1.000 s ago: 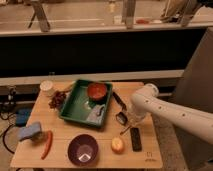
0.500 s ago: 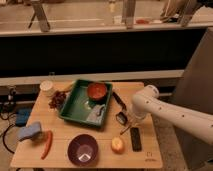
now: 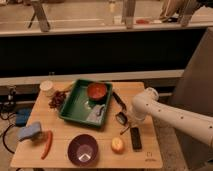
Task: Place fork in red bowl
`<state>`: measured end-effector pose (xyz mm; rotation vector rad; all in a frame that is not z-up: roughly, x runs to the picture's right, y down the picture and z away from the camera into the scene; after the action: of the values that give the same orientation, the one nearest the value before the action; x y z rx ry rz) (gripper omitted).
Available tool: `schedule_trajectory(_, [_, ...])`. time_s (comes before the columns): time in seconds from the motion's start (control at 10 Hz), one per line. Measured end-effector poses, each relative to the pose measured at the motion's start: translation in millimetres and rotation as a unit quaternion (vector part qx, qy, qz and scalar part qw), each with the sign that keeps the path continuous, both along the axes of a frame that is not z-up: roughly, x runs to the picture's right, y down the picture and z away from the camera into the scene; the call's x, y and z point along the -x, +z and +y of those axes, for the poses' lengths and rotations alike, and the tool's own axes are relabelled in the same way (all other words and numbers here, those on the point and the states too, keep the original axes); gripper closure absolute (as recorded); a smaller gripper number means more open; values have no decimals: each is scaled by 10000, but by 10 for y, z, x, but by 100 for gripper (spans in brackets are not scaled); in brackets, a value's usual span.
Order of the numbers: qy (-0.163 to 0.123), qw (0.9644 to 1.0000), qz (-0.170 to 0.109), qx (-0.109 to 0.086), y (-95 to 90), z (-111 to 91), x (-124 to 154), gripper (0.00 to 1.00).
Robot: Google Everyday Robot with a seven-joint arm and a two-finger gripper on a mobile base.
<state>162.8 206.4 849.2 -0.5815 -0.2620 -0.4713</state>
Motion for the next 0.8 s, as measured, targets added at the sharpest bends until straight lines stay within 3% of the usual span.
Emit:
schedule_trajectory(0.6, [-30,10000,-7,41,102,63,-14,58])
schedule_trajectory(0.8, [-58,10000,0,39,82,56,-29,75])
